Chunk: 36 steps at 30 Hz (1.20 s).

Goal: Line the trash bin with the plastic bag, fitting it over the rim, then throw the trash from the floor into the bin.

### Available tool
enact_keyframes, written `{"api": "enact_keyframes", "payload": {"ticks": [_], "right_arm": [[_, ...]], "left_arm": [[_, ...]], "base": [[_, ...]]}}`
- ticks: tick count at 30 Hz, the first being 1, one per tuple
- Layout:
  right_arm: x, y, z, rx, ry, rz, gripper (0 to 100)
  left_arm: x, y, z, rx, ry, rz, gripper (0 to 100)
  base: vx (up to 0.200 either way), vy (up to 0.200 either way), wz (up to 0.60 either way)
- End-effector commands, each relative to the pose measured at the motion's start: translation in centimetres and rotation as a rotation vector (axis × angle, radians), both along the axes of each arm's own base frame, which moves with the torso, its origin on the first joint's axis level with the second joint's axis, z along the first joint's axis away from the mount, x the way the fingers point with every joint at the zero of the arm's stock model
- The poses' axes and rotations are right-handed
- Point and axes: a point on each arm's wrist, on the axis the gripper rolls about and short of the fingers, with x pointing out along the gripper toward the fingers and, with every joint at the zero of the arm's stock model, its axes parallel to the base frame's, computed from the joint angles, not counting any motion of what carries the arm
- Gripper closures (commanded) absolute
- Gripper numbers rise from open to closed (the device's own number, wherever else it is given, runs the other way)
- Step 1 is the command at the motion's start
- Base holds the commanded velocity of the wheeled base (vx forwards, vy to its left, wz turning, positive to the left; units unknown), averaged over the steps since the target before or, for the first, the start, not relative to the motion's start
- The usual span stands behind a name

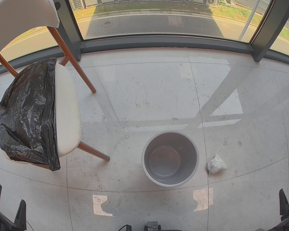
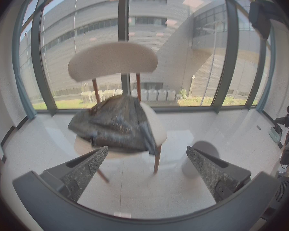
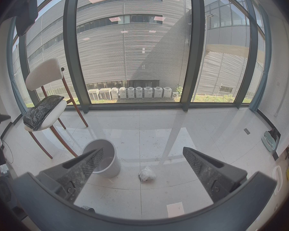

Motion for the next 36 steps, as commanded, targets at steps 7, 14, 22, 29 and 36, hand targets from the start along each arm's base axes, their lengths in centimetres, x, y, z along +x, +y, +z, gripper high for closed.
{"api": "enact_keyframes", "payload": {"ticks": [7, 14, 22, 29, 36], "right_arm": [[0.0, 0.0, -0.5, 0.0, 0.003, 0.0, 0], [0.0, 0.0, -0.5, 0.0, 0.003, 0.0, 0], [0.0, 0.0, -0.5, 0.0, 0.003, 0.0, 0], [0.0, 0.0, -0.5, 0.0, 0.003, 0.0, 0], [0.0, 0.0, -0.5, 0.0, 0.003, 0.0, 0]], "left_arm": [[-0.9, -0.1, 2.4, 0.096, -0.173, -0.033, 0], [-0.9, -0.1, 6.6, 0.095, -0.114, -0.036, 0], [3.0, -0.2, 11.9, 0.076, 0.017, -0.06, 0], [6.8, -0.3, 14.6, 0.05, 0.104, -0.089, 0], [10.3, -0.4, 15.5, 0.038, 0.194, -0.114, 0]], "base": [[0.0, 0.0, 0.0], [0.0, 0.0, 0.0], [0.0, 0.0, 0.0], [0.0, 0.0, 0.0], [0.0, 0.0, 0.0]]}}
